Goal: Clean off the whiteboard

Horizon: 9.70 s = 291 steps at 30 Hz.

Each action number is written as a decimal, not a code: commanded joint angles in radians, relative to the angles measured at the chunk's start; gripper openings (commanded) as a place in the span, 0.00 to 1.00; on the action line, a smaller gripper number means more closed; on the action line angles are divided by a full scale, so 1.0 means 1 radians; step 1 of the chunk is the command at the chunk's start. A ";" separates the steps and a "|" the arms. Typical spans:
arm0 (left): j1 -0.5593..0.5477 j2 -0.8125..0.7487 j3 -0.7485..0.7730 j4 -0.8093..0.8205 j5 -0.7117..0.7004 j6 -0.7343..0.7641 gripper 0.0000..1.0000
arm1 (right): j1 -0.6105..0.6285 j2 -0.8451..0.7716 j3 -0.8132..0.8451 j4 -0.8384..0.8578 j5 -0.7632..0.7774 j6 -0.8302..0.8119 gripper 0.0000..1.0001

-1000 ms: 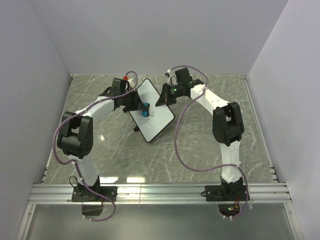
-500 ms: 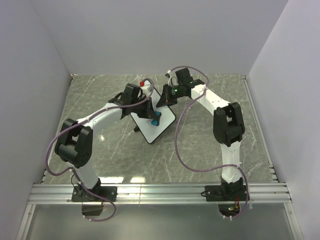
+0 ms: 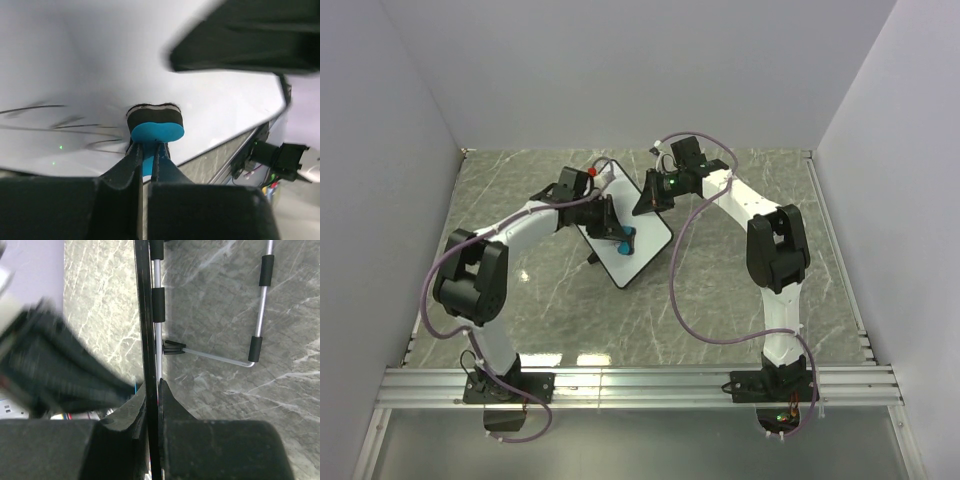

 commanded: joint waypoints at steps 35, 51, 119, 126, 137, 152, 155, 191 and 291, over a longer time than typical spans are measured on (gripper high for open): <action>0.028 0.061 -0.055 -0.042 -0.381 0.091 0.00 | 0.066 -0.005 -0.015 -0.154 -0.021 0.028 0.00; 0.112 0.205 0.256 -0.111 -0.333 0.149 0.01 | 0.058 0.001 -0.022 -0.168 -0.015 0.016 0.00; 0.160 0.228 0.069 -0.047 -0.315 0.059 0.00 | 0.060 -0.053 -0.088 -0.147 -0.007 0.022 0.00; 0.129 0.170 0.015 -0.007 -0.277 0.044 0.00 | 0.058 -0.045 -0.074 -0.142 -0.004 0.027 0.00; -0.119 0.020 -0.011 0.025 -0.122 0.011 0.00 | 0.058 -0.033 -0.057 -0.111 -0.019 0.066 0.00; -0.173 -0.115 -0.090 -0.084 0.024 0.139 0.00 | 0.058 -0.016 -0.014 -0.093 -0.025 0.100 0.00; -0.156 -0.115 -0.117 -0.084 -0.198 0.073 0.00 | 0.058 -0.017 -0.017 -0.078 -0.033 0.113 0.00; 0.203 -0.206 0.126 -0.212 -0.656 -0.150 0.00 | 0.055 -0.022 0.083 -0.194 0.016 0.062 0.00; 0.231 -0.257 -0.118 -0.737 -0.688 -0.200 0.99 | 0.000 -1.637 -0.824 -0.432 0.521 0.116 1.00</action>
